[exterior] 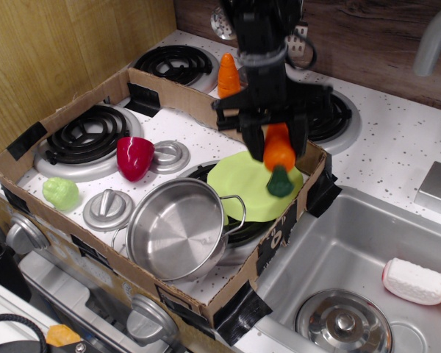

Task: Take carrot off plate

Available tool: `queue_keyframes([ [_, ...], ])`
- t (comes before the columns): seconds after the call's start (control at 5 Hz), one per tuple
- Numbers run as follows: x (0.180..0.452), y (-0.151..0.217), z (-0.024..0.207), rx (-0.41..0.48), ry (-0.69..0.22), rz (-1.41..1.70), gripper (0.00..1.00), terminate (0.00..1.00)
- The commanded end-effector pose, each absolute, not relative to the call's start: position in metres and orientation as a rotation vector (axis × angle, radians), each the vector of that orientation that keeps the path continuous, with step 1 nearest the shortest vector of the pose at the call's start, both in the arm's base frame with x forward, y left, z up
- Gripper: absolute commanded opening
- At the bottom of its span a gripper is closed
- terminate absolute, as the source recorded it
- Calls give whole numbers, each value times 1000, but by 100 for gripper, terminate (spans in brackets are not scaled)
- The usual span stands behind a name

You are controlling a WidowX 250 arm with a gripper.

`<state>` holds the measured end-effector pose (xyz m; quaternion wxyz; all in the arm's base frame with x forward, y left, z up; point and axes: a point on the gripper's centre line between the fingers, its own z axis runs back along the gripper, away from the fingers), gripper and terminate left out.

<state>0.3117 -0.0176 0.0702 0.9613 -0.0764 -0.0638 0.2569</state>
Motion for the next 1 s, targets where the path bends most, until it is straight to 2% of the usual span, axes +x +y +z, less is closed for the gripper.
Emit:
queue_keyframes([
  [0.0, 326, 13, 109, -112, -191, 880, 0, 0],
  [0.2, 329, 33, 112, -6, -184, 1011, 0, 0],
  [0.4, 332, 59, 111, 52, -123, 1198, 0, 0],
  [0.6, 338, 87, 105, 99, -204, 1214, 0, 0],
  [0.8, 340, 110, 89, 99, -187, 1339, 0, 0],
])
